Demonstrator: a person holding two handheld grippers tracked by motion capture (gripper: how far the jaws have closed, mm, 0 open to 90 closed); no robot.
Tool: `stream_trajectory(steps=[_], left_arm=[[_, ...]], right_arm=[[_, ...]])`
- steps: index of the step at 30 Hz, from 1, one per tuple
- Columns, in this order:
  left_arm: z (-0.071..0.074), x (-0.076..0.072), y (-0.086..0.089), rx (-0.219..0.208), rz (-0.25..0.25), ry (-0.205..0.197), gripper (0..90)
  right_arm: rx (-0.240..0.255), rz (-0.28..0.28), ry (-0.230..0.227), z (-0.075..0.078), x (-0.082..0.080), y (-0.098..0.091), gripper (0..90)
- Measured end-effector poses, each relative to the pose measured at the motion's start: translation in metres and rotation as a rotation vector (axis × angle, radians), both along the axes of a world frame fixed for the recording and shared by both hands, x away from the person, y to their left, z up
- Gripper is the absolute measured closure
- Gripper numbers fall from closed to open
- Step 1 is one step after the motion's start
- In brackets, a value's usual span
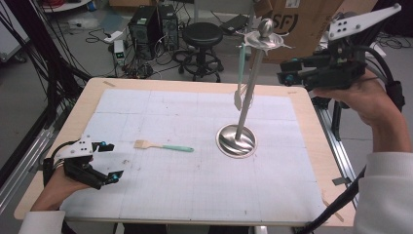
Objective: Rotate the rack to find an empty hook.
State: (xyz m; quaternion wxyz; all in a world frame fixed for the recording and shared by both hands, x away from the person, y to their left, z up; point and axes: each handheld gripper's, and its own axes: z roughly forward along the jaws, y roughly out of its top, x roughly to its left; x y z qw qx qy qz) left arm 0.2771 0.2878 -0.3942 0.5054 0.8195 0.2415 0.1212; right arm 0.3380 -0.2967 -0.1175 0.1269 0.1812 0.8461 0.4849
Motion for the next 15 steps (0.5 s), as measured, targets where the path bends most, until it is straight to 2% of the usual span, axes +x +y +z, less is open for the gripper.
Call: stream_trajectory(steps=[2,4,7,10,13,15], left_arm=[[0.000,0.000,0.000,-0.001,0.001,0.002,1.7],[0.000,0.000,0.000,0.001,-0.001,0.001,1.7],[0.001,-0.001,0.001,0.000,-0.004,-0.004,1.7],[0.001,-0.001,0.002,-0.011,0.001,-0.005,1.7],[0.002,-0.001,0.003,-0.010,0.005,-0.007,1.7],[0.002,-0.002,0.004,-0.010,0.004,-0.009,1.7]], right_arm=[[0.001,-0.014,0.009,-0.006,-0.004,-0.003,31.2],[-0.011,-0.029,0.007,-0.014,-0.009,-0.005,11.1],[-0.019,-0.025,0.005,-0.027,-0.017,-0.007,0.6],[-0.022,-0.026,0.002,-0.042,-0.025,-0.007,0.5],[-0.014,-0.019,0.019,-0.059,-0.031,-0.008,0.5],[-0.008,-0.039,0.018,-0.070,-0.034,-0.009,0.5]])
